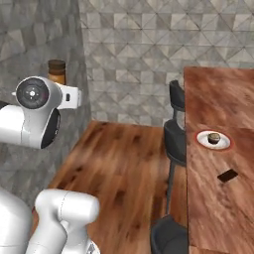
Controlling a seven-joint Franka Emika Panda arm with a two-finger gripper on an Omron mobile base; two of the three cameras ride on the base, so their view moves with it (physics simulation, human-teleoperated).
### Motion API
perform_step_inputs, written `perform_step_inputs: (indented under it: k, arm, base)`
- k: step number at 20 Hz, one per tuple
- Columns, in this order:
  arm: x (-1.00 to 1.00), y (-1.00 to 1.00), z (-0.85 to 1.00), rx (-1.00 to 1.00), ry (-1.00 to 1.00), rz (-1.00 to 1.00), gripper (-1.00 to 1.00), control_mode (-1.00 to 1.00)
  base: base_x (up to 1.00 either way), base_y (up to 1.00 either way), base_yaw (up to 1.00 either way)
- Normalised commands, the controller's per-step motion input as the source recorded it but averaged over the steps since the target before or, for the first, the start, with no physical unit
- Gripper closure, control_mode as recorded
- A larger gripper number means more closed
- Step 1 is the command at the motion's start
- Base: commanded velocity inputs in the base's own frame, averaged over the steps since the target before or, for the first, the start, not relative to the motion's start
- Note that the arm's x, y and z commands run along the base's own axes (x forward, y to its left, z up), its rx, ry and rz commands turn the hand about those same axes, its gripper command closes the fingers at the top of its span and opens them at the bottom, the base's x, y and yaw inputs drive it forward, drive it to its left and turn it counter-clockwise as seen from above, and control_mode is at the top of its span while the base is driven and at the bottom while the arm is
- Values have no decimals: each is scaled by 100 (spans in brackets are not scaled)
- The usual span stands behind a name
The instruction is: Take the cinnamon bottle from the cabinet and place it on the dining table, next to the plate with the cupcake. Then take the chocolate from the dining counter and place it on the cupcake plate.
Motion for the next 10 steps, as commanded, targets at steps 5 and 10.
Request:
perform_step_inputs:
  k: [5, 10]
  arm:
    - [0, 0, 0, 0, 0, 0, 100, 100]
    - [0, 0, 0, 0, 0, 0, 100, 100]
  base:
    - [34, 16, -72]
    - [35, 23, -75]
